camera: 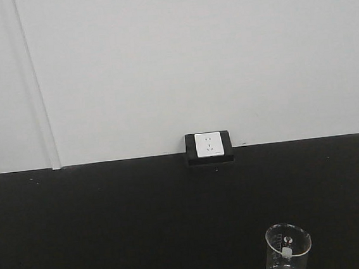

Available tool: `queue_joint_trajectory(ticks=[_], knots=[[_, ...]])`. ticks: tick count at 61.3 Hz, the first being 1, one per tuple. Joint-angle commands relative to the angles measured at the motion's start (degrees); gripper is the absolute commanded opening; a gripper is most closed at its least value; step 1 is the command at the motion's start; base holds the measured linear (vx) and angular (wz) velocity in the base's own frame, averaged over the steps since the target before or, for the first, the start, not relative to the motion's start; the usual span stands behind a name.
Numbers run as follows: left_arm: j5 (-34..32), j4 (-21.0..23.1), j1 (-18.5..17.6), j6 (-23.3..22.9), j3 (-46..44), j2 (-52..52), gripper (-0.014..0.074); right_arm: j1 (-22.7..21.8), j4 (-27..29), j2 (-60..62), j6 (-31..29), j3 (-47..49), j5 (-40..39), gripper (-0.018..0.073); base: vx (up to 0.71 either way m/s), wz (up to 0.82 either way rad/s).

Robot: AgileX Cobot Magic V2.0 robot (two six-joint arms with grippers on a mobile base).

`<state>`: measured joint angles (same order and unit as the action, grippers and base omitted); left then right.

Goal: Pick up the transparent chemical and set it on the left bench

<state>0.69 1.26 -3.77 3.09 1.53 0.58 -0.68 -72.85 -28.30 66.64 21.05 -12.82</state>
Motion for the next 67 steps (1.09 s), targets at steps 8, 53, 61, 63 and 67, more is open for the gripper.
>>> queue_joint_trajectory(ticks=[8,53,61,63,67], knots=[[-4.49,0.04,-0.10,-0.45,0.93,1.10,-0.0003,-0.03,-0.48,2.70,1.11,-0.55,-2.28,-0.0004,0.00,0.00],[-4.49,0.04,-0.10,-0.45,0.93,1.10,-0.0003,-0.03,-0.59,2.70,1.11,-0.48,-2.28,-0.0004,0.00,0.00],[-4.49,0.04,-0.10,-0.45,0.93,1.10,-0.0003,-0.03,-0.59,2.70,1.11,-0.48,-2.28,-0.0004,-0.03,0.00],[-4.49,0.04,-0.10,-0.45,0.93,1.10,-0.0003,-0.03,-0.59,2.70,1.11,-0.48,-2.28,-0.0004,-0.06,0.00],[-4.49,0.04,-0.10,-0.45,0.93,1.10,-0.0003,-0.03,-0.59,2.70,1.11,-0.48,-2.28,-0.0004,-0.09,-0.01]])
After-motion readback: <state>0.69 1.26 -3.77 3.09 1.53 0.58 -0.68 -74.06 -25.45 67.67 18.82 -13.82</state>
